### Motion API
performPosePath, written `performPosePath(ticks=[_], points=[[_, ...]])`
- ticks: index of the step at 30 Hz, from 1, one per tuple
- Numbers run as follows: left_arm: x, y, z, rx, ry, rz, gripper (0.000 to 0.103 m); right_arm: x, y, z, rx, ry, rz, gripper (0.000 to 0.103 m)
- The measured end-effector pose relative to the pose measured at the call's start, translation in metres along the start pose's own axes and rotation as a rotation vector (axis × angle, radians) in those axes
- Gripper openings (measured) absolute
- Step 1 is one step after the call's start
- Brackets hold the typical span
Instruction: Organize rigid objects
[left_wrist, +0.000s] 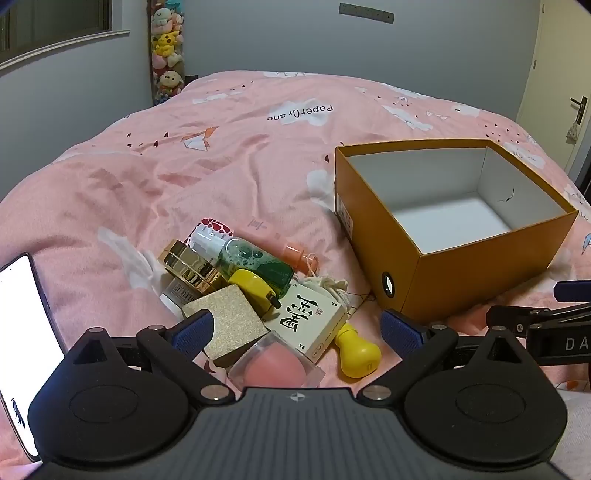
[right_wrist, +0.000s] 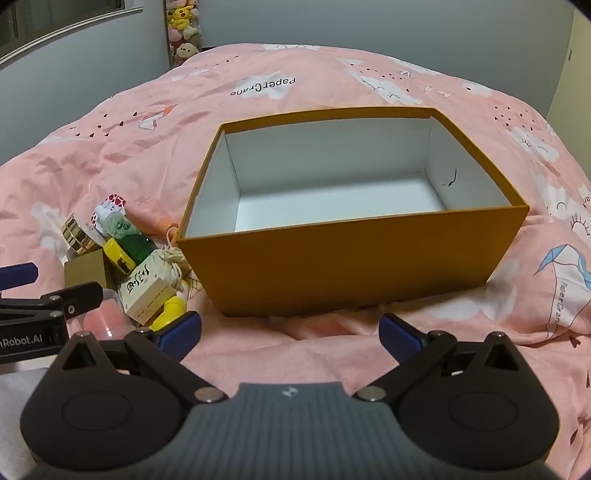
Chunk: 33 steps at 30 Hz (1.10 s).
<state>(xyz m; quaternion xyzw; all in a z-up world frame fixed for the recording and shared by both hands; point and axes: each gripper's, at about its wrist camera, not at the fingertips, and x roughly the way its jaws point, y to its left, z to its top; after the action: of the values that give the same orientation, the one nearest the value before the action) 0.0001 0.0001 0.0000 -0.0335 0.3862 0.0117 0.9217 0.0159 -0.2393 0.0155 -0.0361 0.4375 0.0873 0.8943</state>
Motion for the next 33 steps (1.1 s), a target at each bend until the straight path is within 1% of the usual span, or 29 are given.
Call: performPosePath(ticks=[1,33], points=[[0.0000,0.0000,0.0000,0.000,0.000,0.000,0.103,0.0007,-0.0013,0.0038,-0.005,0.008,0.002,0.100],[0.0001,0.0002,-0.0001,-0.005,0.006,-0.003,0.103,0.0045,-0.0001,0.0028,-0.017,0.035,0.003,0.100]])
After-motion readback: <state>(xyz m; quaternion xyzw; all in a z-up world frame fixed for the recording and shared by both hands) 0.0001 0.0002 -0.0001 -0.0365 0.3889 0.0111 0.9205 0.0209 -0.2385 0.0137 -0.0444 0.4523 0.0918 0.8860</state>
